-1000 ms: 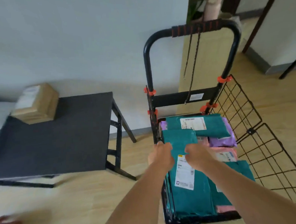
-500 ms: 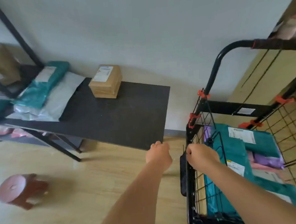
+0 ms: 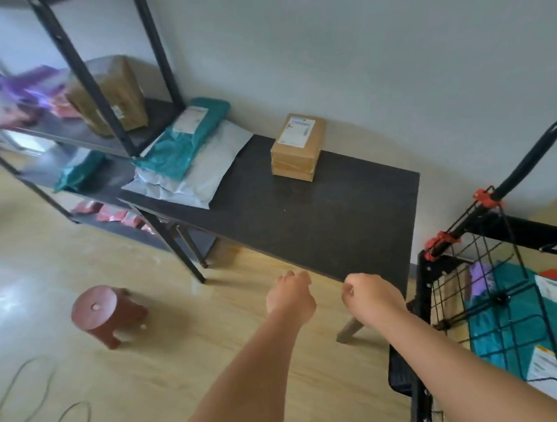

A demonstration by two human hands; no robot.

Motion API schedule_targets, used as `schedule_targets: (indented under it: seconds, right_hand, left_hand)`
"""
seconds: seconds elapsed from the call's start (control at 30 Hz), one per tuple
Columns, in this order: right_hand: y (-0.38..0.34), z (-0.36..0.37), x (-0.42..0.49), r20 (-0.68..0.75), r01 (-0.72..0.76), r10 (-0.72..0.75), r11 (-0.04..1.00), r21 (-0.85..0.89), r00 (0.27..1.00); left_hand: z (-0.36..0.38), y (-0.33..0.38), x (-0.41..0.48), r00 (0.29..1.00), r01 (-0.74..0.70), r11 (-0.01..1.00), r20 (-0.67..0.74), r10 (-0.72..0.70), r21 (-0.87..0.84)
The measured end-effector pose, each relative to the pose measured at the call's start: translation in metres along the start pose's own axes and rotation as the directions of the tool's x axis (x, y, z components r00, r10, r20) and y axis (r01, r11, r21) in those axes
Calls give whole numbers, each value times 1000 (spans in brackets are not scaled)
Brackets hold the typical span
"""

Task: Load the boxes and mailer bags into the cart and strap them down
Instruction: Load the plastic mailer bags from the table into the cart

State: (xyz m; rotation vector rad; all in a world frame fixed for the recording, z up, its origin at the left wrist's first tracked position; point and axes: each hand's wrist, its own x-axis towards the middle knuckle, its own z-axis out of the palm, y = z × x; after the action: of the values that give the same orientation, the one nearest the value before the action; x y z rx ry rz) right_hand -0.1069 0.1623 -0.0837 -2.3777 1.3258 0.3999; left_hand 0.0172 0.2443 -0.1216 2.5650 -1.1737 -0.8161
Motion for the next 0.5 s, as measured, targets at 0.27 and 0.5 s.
schedule_targets:
  seconds: [0.27,0.5]
  right_hand:
    - [-69,-3,35,7,76,-76,997,0,997]
    - [-124,-11,86,3,137,-137,990,21,991]
  left_hand:
    - [-37,-45,18,994,71,997,-83,-73,-17]
    - [-78,-84,59,983,112,992,-141,-118,-50]
